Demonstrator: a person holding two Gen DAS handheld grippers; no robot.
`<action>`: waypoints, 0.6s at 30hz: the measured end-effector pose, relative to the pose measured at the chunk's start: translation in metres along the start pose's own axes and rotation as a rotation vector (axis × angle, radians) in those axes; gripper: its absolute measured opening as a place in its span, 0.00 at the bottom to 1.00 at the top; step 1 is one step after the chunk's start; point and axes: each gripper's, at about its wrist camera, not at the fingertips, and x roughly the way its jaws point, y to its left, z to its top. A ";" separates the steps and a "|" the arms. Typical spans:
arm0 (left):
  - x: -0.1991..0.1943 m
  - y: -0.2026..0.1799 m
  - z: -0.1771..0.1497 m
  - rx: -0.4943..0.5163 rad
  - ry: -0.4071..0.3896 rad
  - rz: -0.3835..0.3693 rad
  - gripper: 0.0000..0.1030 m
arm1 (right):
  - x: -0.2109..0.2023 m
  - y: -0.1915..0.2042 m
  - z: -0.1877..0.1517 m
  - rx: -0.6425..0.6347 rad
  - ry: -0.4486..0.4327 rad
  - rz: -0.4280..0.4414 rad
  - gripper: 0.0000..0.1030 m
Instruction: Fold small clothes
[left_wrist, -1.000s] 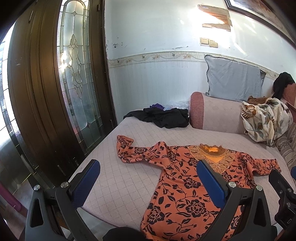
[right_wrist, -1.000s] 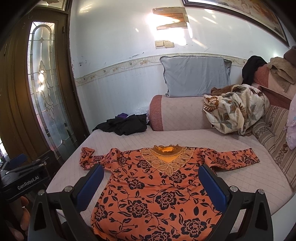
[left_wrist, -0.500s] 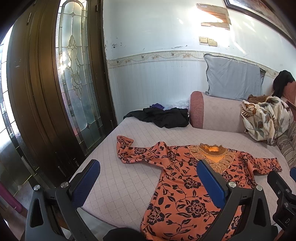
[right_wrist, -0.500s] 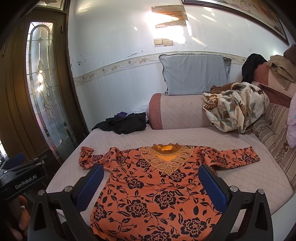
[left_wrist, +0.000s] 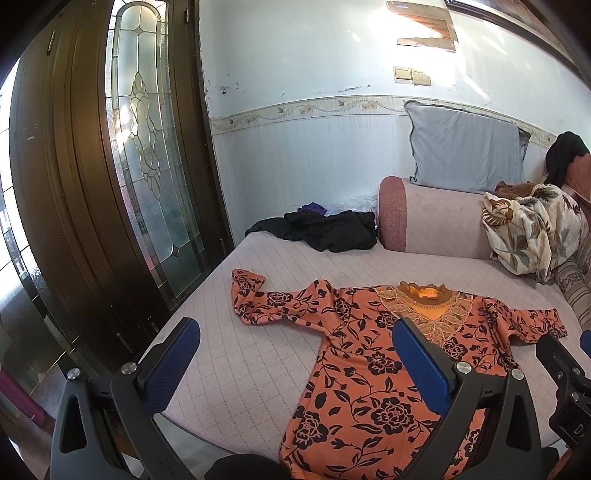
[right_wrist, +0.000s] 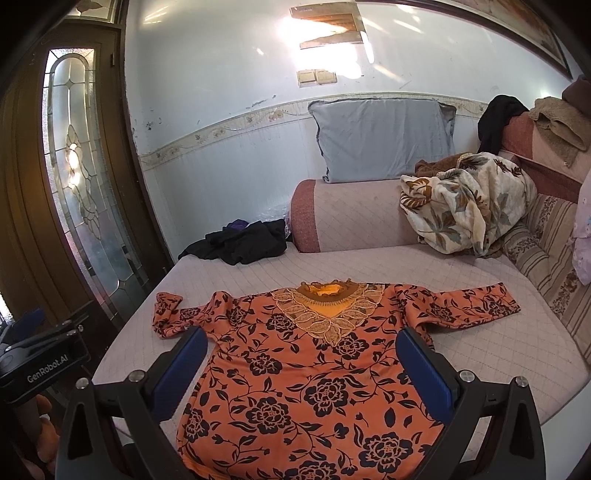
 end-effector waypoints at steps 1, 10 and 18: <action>0.000 -0.001 0.000 0.001 0.000 0.002 1.00 | 0.000 0.000 0.000 0.001 -0.001 0.000 1.00; 0.006 -0.007 0.001 0.018 0.010 0.015 1.00 | 0.012 -0.010 0.003 0.024 0.010 -0.005 1.00; 0.017 -0.018 0.003 0.035 0.019 0.025 1.00 | 0.025 -0.023 0.006 0.049 0.013 -0.013 1.00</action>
